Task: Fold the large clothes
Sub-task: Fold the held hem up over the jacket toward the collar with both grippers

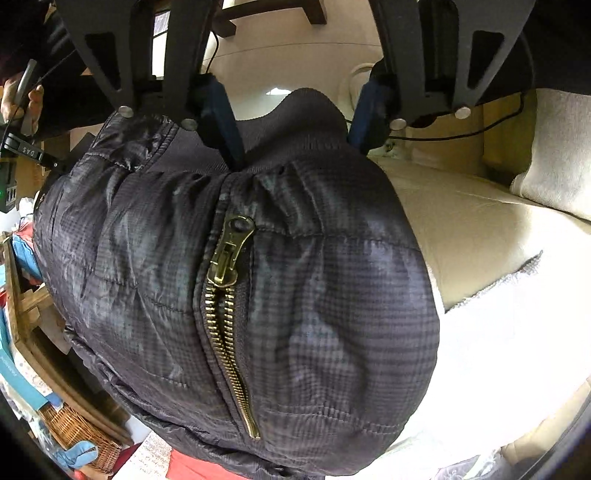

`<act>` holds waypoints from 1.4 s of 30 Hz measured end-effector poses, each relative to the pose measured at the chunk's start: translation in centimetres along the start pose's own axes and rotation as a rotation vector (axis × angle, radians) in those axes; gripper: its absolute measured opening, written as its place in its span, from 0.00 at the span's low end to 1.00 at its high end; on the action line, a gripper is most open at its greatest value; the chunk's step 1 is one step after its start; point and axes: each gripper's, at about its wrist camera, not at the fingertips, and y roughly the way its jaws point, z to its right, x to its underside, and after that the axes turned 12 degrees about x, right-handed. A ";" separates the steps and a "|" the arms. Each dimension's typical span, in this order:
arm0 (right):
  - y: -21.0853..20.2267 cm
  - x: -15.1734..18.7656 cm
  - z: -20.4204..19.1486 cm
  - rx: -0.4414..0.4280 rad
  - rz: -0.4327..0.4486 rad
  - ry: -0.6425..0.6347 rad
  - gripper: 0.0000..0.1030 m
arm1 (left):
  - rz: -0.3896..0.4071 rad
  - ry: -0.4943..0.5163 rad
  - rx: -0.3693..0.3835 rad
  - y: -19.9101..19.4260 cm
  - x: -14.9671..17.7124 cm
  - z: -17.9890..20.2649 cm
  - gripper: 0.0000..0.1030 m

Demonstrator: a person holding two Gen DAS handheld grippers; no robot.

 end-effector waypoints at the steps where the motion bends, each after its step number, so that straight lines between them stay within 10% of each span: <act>1: -0.3 0.0 -0.1 0.003 0.008 -0.012 0.53 | -0.001 -0.002 0.000 -0.1 0.0 0.0 0.55; 6: -0.9 0.6 -1.0 0.009 0.019 -0.040 0.49 | -0.081 -0.038 0.001 0.0 -0.4 -1.1 0.77; 15: 0.1 0.1 0.2 -0.024 -0.045 -0.002 0.64 | -0.165 -0.038 -0.004 2.2 -0.1 -1.3 0.76; 21: 1.7 -0.1 -0.1 -0.023 -0.063 -0.001 0.69 | -0.129 0.014 0.018 1.3 0.1 -0.5 0.41; 28: 0.2 0.7 -1.6 0.019 0.001 -0.062 0.30 | -0.096 0.001 0.061 -0.9 0.7 -1.9 0.13; 42: -11.7 3.9 -2.3 -0.128 0.176 -0.082 0.19 | 0.026 0.140 0.155 -11.0 3.8 2.0 0.08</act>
